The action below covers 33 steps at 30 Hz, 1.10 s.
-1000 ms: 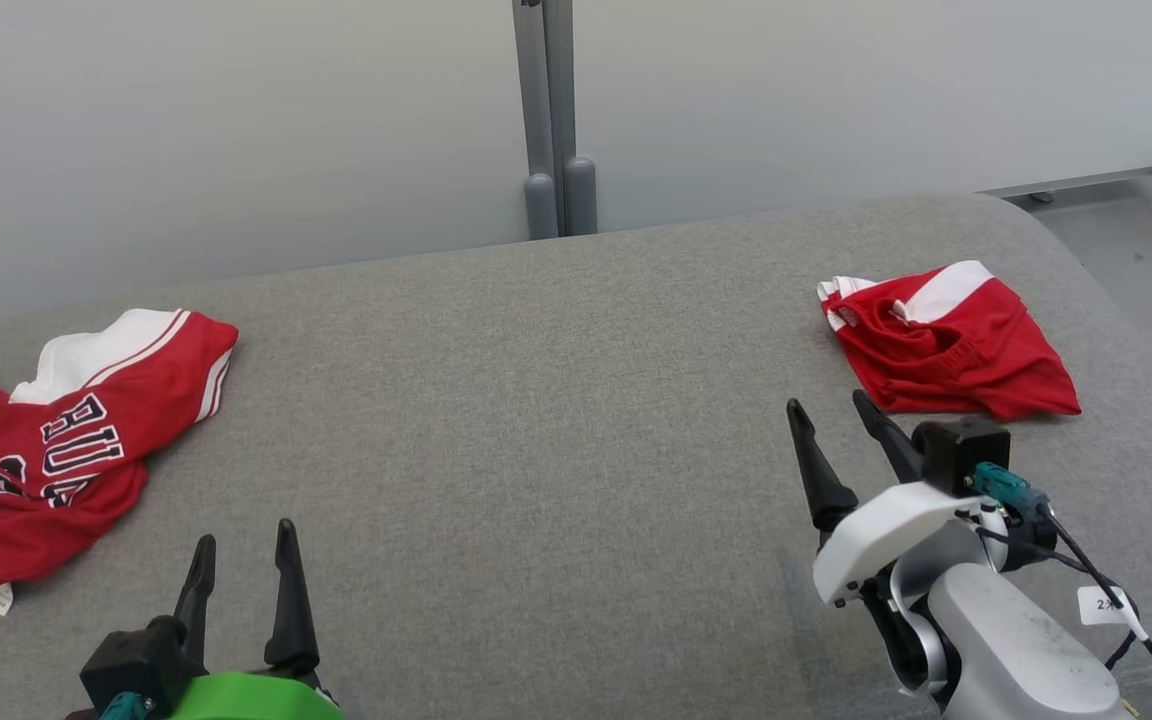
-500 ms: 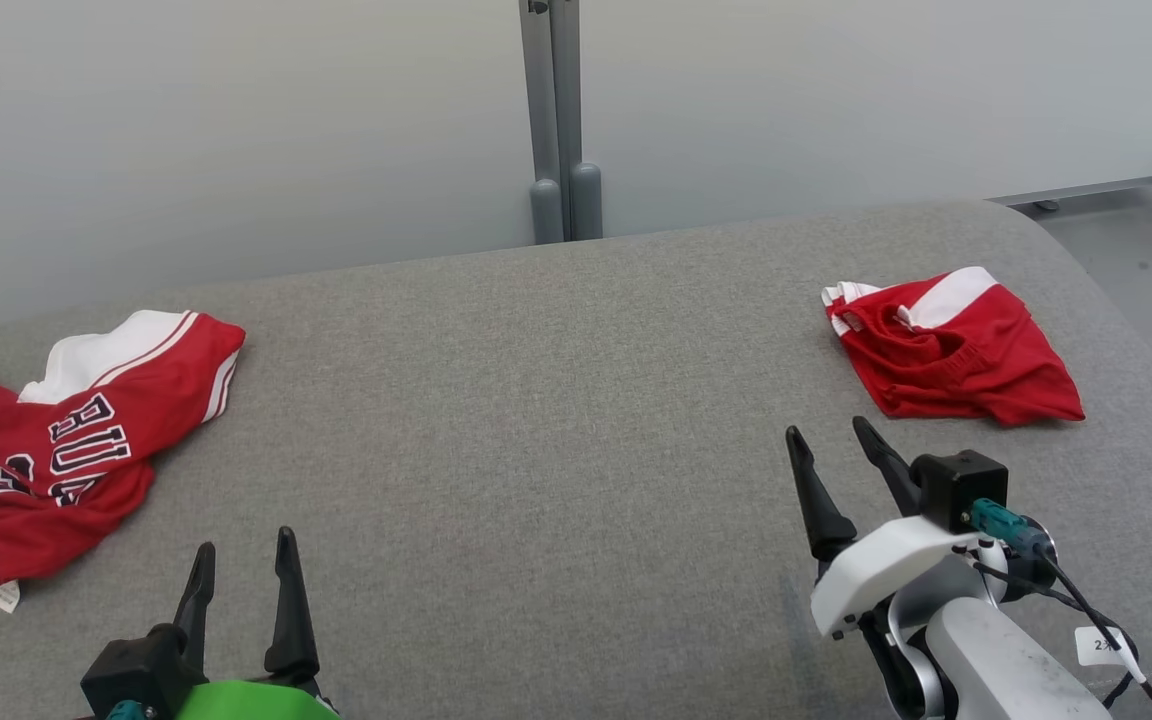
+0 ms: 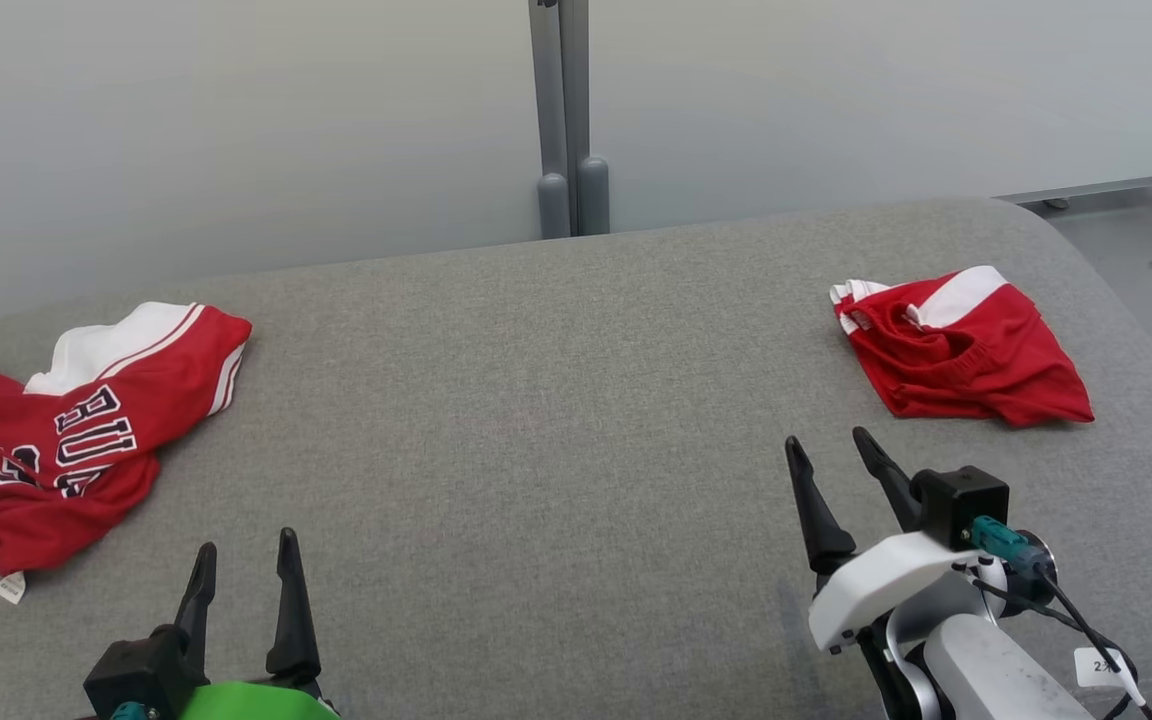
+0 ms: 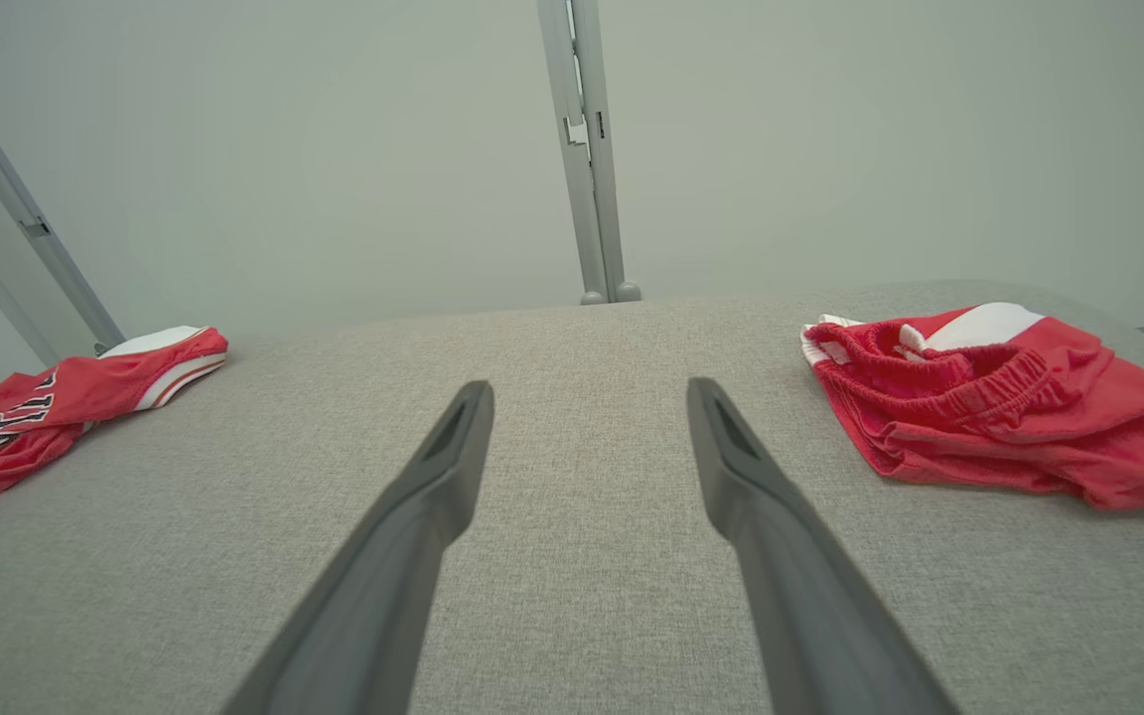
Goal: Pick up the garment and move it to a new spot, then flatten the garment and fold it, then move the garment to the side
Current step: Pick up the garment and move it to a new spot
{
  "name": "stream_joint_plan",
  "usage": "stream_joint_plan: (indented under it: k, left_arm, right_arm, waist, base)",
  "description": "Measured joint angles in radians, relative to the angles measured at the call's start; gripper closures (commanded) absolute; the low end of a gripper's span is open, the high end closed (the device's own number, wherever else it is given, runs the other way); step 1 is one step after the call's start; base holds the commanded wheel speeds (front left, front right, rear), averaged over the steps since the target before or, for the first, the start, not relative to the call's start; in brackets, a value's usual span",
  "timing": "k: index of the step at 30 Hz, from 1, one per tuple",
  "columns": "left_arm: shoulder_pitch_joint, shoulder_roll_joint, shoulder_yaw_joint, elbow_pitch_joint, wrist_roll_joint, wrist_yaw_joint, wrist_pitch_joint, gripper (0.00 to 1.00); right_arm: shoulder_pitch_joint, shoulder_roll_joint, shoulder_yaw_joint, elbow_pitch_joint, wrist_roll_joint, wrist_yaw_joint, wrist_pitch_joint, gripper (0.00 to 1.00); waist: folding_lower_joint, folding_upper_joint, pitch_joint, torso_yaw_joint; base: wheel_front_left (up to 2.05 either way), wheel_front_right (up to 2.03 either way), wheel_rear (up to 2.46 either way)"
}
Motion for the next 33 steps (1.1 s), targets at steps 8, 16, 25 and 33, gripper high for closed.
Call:
stream_joint_plan:
  k: [8, 16, 25, 33]
  left_arm:
    - [0.0, 0.0, -0.002, -0.001, 0.0, 0.0, 0.0, 0.0]
    - [0.0, -0.001, -0.02, 0.0, 0.011, 0.0, 0.0, 0.0]
    - [-0.001, -0.001, 0.018, 0.0, 0.022, 0.0, 0.0, 0.0]
    - [-0.001, -0.002, 0.075, -0.006, 0.036, 0.0, 0.0, 0.0]
  right_arm:
    - [0.01, 0.004, -0.02, -0.012, -0.023, 0.0, 0.0, 0.0]
    - [0.031, 0.003, -0.054, -0.032, -0.033, 0.0, 0.0, 0.0]
    - [0.031, 0.01, -0.034, -0.047, -0.033, 0.0, 0.0, 0.0]
    - [0.031, 0.035, 0.001, -0.047, -0.033, 0.013, 0.0, 0.0]
  waist:
    - [0.0, 0.0, 0.005, 0.009]
    - [0.0001, 0.0, 0.009, 0.048]
    - [0.0001, 0.0, 0.008, 0.138]
    - [0.0001, 0.0, 0.003, 0.242]
  base:
    - [0.0, 0.0, 0.0]
    - [0.0, 0.0, 0.0]
    - [0.0, 0.0, 0.0]
    - [0.0, 0.0, 0.0]
